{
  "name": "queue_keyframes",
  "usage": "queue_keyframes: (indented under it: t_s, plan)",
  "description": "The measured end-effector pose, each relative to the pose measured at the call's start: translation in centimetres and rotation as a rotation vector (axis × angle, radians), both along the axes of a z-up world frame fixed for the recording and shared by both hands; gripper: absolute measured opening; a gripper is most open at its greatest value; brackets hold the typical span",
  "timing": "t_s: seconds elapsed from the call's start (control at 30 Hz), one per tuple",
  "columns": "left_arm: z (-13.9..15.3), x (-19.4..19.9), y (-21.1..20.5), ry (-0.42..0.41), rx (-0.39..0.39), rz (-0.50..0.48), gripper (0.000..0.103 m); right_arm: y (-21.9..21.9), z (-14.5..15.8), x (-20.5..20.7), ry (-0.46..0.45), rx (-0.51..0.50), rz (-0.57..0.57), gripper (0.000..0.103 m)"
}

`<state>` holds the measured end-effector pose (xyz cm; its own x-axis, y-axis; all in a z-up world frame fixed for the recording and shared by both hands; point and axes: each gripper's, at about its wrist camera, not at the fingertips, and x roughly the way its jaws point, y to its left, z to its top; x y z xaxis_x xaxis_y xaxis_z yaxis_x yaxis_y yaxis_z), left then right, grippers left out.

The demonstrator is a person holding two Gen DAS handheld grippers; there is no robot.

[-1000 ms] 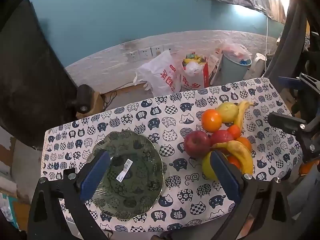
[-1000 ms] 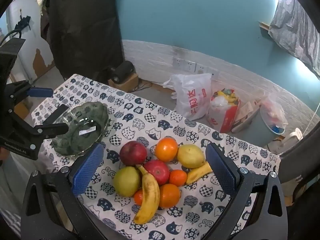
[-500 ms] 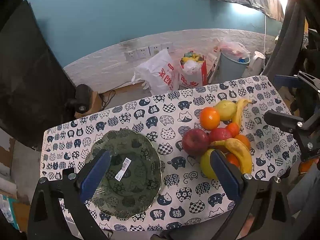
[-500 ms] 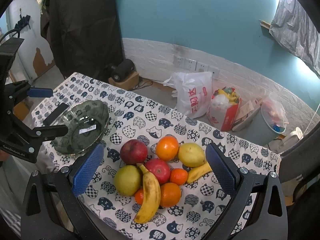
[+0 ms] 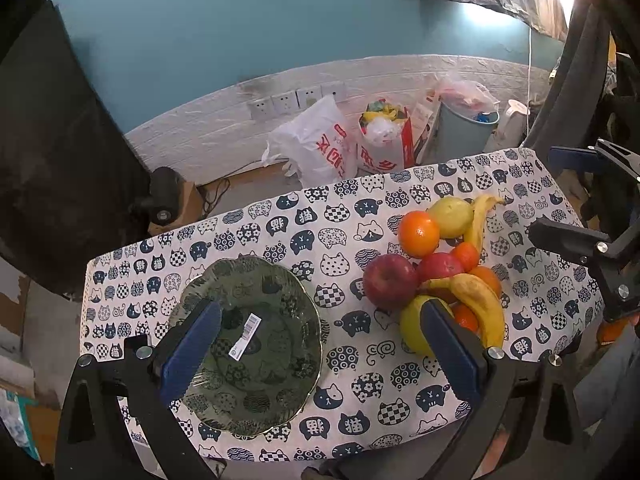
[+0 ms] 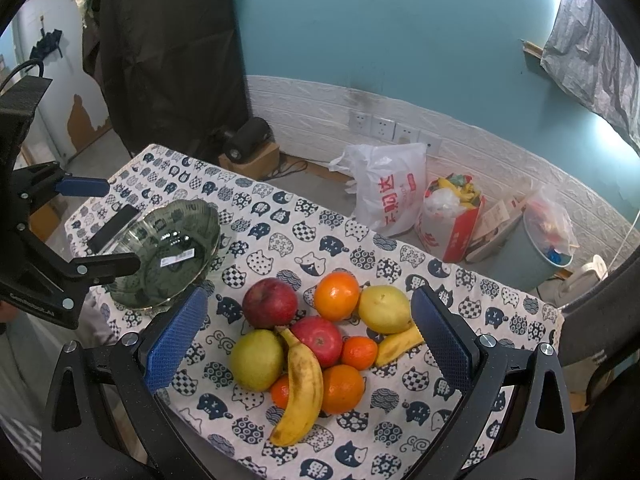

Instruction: Organize fruits

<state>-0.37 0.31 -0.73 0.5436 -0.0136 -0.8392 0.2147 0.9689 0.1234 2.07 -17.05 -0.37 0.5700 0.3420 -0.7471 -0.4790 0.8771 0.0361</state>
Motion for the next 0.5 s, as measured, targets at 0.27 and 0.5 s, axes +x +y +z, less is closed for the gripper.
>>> queue_keyframes:
  t_s: [0.27, 0.5]
  plan:
    - [-0.06, -0.05, -0.09, 0.002, 0.000, -0.002, 0.101, 0.03, -0.06, -0.11, 0.001, 0.000, 0.000, 0.100]
    - [-0.25, -0.21, -0.24, 0.007, -0.002, -0.005, 0.101, 0.16, -0.23, -0.38, 0.003, -0.001, 0.000, 0.100]
